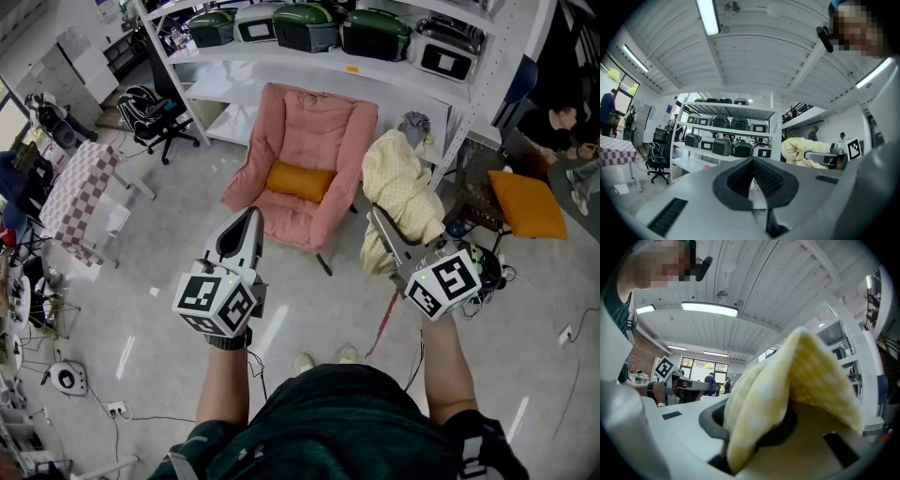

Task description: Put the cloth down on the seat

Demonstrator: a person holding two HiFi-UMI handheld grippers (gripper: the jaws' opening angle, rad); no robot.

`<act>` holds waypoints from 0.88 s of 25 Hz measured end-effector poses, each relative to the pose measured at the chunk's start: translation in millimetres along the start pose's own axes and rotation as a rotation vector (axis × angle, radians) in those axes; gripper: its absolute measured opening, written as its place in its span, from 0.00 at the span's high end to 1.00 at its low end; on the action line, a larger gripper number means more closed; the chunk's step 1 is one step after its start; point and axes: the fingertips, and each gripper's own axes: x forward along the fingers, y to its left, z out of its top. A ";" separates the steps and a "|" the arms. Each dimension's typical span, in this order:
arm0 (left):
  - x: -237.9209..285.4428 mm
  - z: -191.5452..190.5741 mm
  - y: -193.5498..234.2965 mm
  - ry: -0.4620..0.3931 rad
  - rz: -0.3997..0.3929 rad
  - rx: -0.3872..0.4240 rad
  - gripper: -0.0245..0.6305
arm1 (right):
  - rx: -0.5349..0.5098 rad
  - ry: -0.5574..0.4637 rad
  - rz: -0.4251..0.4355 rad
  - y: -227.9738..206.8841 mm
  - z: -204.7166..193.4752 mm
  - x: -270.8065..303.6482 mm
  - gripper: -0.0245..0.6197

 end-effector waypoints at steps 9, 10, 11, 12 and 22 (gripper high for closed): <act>-0.1 -3.0 -11.7 0.008 0.001 0.000 0.96 | 0.004 0.001 0.007 -1.7 -0.5 -7.2 0.82; 1.0 -3.1 -12.7 0.009 0.002 0.001 0.96 | 0.009 0.001 0.010 -3.0 -0.7 -7.6 0.82; 2.1 -3.2 -13.7 0.009 0.003 0.001 0.96 | 0.015 0.000 0.014 -4.5 -0.9 -8.1 0.82; 3.2 -3.3 -14.7 0.008 0.003 0.001 0.96 | 0.022 -0.002 0.016 -6.0 -1.1 -8.9 0.82; 11.7 -7.5 -26.2 0.015 0.022 0.016 0.96 | 0.070 -0.021 0.017 -28.3 -4.8 -24.9 0.82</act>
